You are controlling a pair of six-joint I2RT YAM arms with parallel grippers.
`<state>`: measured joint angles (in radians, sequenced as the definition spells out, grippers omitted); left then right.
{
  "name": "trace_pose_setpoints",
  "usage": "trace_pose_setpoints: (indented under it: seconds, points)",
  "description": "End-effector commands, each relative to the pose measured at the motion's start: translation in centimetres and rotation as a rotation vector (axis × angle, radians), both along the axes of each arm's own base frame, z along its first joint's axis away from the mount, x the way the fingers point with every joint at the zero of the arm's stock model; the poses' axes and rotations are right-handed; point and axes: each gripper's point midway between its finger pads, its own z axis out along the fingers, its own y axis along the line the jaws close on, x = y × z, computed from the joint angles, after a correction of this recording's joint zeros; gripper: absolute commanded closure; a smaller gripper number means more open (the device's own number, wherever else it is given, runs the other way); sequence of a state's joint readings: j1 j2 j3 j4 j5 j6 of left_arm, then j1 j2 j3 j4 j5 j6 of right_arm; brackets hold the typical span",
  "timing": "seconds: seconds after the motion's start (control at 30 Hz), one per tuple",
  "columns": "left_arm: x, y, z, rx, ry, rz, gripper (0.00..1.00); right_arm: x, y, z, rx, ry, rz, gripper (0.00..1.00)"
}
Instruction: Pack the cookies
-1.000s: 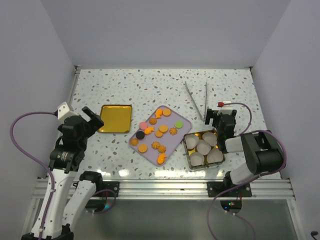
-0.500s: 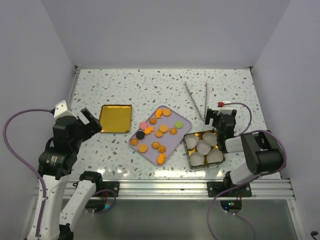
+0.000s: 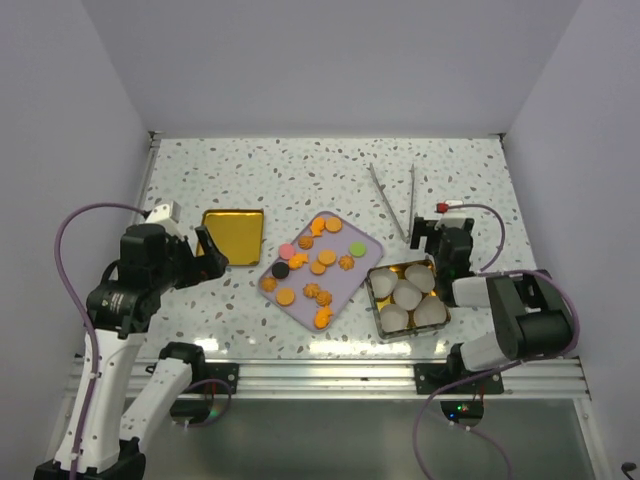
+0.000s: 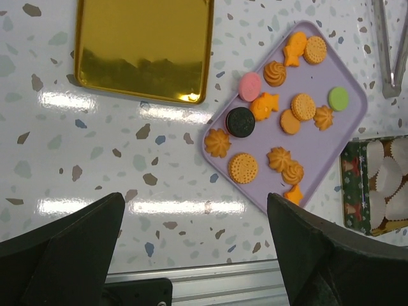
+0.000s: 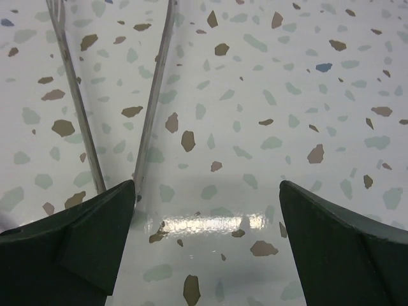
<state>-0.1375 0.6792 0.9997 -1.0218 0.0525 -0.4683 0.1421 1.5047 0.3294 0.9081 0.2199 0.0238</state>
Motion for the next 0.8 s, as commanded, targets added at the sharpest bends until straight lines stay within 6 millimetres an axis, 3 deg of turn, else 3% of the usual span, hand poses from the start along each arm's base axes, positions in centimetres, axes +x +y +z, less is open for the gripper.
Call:
trace_pose_setpoints:
  seconds: [0.0,0.07,0.13,0.17,0.2,0.23,0.27,0.3,0.33,0.4,0.43,0.47,0.53,0.57,0.63,0.67,0.77]
  points:
    - [-0.1,-0.7,0.1,-0.004,-0.007,-0.062,0.01,1.2,0.6,5.4,0.002,-0.088,0.031,0.01]
    - [0.2,-0.8,0.1,-0.008,-0.016,-0.066,0.01,0.8,0.7,7.0,0.002,-0.078,0.037,0.01]
    - [0.4,-0.9,-0.1,-0.014,-0.011,-0.066,0.02,0.8,0.7,13.2,0.03,-0.184,0.032,0.01]
    - [0.5,-1.0,0.0,-0.015,-0.016,-0.067,0.02,-0.1,0.7,12.3,0.034,-0.08,0.029,0.01]
    - [0.6,-1.1,-0.2,-0.02,-0.014,-0.065,0.02,-0.4,0.6,14.1,0.057,-0.078,0.015,0.01]
    - [0.7,-1.1,-0.2,-0.023,-0.015,-0.065,0.02,0.2,0.6,17.9,0.188,-0.117,-0.057,0.01]
    - [0.9,-1.2,-0.1,-0.026,-0.02,-0.065,0.02,-2.2,-0.2,14.5,0.245,0.097,-0.162,0.01]
    - [0.9,-1.3,-0.2,-0.032,-0.019,-0.065,0.03,-2.2,-0.3,13.8,0.261,0.172,-0.204,0.01]
    - [1.0,-1.4,-0.2,-0.037,-0.022,-0.068,0.03,-1.2,0.9,16.6,0.225,0.183,-0.108,0.01]
    - [1.1,-1.4,-0.3,-0.046,-0.03,-0.064,0.03,-1.4,3.4,14.1,0.265,0.369,-0.012,0.01]
    - [1.2,-1.4,-0.2,-0.047,-0.034,-0.061,0.03,0.2,3.8,13.3,0.279,0.444,-0.034,0.01]
    - [1.3,-1.4,-0.5,-0.048,-0.034,-0.059,0.03,-1.1,3.5,11.6,0.26,0.566,-0.056,0.01]
    - [1.3,-1.3,-0.7,-0.047,-0.031,-0.047,0.03,-0.2,3.4,11.5,0.237,0.62,-0.08,0.01]
    - [1.3,-1.3,-0.7,-0.048,-0.03,-0.042,0.03,-0.6,3.3,9.7,0.217,0.711,-0.092,0.01]
    - [1.4,-1.0,-0.7,-0.041,-0.034,-0.031,0.03,0.0,3.1,9.7,0.189,0.751,-0.097,0.01]
    - [1.4,-1.0,-0.6,-0.038,-0.038,-0.027,0.03,-0.4,2.9,8.1,0.171,0.827,-0.114,0.01]
    - [1.4,-0.7,-0.5,-0.03,-0.05,-0.013,0.03,0.0,3.3,7.0,0.151,0.876,-0.087,0.01]
